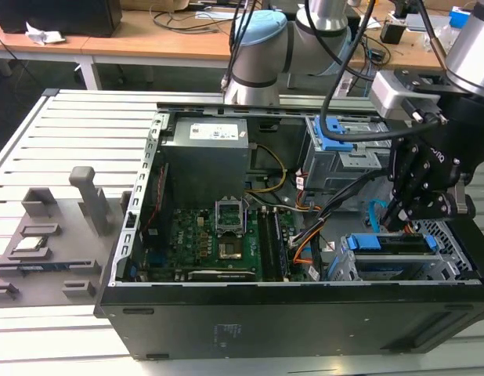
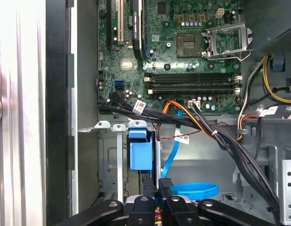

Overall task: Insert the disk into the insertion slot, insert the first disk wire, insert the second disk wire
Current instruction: 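Insert the second disk wire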

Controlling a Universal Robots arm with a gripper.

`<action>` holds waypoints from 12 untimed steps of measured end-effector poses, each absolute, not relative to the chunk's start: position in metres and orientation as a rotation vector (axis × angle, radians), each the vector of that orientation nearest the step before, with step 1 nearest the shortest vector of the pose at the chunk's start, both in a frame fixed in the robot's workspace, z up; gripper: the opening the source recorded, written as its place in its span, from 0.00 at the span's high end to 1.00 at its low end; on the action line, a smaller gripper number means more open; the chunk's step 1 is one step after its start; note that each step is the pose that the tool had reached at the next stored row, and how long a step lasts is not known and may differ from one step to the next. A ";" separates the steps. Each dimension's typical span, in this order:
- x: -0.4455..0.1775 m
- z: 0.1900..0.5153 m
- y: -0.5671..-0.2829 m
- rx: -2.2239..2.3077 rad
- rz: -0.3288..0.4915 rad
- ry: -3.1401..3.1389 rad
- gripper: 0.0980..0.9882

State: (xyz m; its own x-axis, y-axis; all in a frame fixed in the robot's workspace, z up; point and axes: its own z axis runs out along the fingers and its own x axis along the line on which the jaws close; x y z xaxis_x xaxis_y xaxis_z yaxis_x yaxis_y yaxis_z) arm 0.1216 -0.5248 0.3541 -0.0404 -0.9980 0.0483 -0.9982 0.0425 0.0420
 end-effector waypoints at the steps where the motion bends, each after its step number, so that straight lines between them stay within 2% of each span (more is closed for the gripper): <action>1: 0.122 0.353 -0.525 2.130 0.005 -2.221 0.93; 12: 0.127 0.342 -0.531 2.131 0.004 -2.221 0.93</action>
